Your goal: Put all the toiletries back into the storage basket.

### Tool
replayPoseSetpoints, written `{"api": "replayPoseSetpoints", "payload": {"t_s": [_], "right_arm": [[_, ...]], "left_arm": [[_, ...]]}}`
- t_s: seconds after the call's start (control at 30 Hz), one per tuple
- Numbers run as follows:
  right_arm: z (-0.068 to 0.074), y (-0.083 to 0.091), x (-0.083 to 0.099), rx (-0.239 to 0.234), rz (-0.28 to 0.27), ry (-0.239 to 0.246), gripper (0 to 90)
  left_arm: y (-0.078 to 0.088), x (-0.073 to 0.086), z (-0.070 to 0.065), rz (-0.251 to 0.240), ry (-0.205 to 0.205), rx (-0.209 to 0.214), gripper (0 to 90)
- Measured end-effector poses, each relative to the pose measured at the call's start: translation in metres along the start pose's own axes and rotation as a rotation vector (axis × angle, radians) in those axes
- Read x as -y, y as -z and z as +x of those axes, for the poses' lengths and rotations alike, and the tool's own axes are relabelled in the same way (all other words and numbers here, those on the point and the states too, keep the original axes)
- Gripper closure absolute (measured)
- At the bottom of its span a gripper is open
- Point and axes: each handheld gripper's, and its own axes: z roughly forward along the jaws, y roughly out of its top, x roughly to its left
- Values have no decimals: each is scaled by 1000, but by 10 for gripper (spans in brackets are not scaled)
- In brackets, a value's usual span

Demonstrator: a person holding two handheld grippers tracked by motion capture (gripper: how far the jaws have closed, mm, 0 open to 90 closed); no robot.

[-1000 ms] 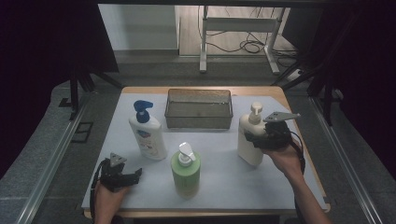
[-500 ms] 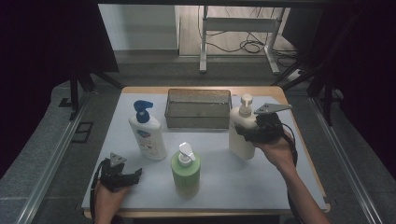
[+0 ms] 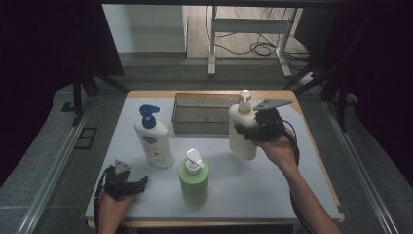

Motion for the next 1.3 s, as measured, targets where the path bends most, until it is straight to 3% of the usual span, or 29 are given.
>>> {"api": "replayPoseSetpoints", "payload": {"t_s": [0.8,1.3], "right_arm": [[13,-29,-49,-32,-68,-13,381],[17,-56,-77,-11,-109,-6,381]], "left_arm": [[0,0,0,-3,2,0,122],[0,0,0,-2,1,1,122]]}}
